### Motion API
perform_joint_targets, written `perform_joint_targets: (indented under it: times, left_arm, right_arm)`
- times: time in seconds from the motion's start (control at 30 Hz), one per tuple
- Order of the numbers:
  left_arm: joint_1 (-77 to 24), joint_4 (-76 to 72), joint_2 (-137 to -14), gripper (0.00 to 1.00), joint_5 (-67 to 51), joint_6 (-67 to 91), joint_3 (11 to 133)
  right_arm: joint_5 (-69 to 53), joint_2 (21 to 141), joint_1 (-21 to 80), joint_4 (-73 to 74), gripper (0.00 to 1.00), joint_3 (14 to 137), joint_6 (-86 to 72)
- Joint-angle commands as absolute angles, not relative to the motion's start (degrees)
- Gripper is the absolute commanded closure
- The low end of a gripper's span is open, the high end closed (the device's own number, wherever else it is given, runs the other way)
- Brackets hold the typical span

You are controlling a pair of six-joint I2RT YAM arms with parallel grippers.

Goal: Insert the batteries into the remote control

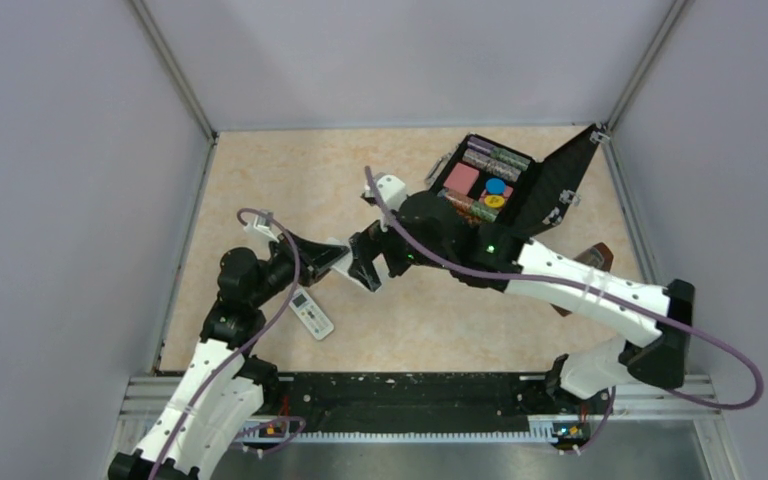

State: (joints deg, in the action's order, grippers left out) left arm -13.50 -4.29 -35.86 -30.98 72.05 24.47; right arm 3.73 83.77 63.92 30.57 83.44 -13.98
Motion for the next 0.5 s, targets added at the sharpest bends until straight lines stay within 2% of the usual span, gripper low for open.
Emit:
perform_joint_targets:
  times: [0.0,0.27,0.47]
  left_arm:
    - [-13.6,-8.2,-34.8,1.00,-30.4,73.7,28.2]
    - [-13.6,-8.0,-32.3,1.00,-29.0,78.7,30.3]
    - [-13.6,-10.0,-32.0,1.00,-29.0,82.4,30.7]
  right_arm:
    - [6.6,74.1,61.4,23.3,0.04,77.2,-27.3]
    - [7.1,60.8,58.6,13.0,0.06,61.0,-53.1]
    - [3.6,60.6,58.6,4.9,0.06,57.6,-57.8]
